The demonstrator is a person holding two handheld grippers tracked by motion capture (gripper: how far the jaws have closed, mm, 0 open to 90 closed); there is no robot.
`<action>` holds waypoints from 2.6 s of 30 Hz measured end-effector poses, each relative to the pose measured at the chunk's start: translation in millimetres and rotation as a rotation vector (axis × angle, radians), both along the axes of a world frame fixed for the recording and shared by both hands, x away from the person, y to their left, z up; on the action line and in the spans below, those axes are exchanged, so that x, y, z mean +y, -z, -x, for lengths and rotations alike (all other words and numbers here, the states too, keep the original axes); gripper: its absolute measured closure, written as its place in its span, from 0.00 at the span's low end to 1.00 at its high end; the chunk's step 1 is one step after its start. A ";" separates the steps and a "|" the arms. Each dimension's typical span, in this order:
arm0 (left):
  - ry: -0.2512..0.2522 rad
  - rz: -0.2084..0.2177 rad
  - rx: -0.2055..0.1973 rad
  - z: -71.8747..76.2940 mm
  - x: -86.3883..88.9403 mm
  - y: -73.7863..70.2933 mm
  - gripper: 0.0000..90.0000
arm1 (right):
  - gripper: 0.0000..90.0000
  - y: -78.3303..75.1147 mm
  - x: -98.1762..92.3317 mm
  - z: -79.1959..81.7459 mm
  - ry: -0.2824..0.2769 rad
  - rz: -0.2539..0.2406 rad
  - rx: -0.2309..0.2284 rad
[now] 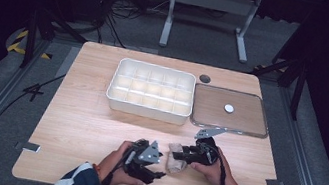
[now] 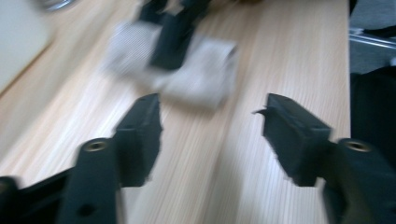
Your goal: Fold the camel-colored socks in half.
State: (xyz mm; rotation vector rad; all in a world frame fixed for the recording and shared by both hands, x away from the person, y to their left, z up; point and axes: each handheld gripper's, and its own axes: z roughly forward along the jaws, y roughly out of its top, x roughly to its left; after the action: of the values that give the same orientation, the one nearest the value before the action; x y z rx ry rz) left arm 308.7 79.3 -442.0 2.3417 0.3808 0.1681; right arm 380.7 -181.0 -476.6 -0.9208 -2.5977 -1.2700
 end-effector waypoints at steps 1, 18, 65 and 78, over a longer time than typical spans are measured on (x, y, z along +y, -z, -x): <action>-0.025 -0.013 0.018 -0.8 13.3 0.0 0.34 | 0.72 -1.0 0.5 0.9 -0.009 0.002 -0.001; -0.339 -0.074 0.070 -23.1 124.2 27.6 0.22 | 0.78 -18.8 -12.1 18.1 -0.033 0.046 -0.157; -0.331 -0.013 0.027 -23.1 122.8 40.9 0.13 | 0.78 -62.4 -55.1 22.5 0.127 -0.024 -0.364; -0.328 -0.018 0.028 -23.3 122.8 40.6 0.12 | 0.78 -72.4 -65.7 22.0 0.178 -0.038 -0.407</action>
State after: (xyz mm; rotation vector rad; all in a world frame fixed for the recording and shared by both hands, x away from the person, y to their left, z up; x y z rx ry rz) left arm 331.9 202.1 -482.6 2.2865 0.7799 0.2957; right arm 358.7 -246.6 -404.2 -0.9951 -2.8228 -1.7067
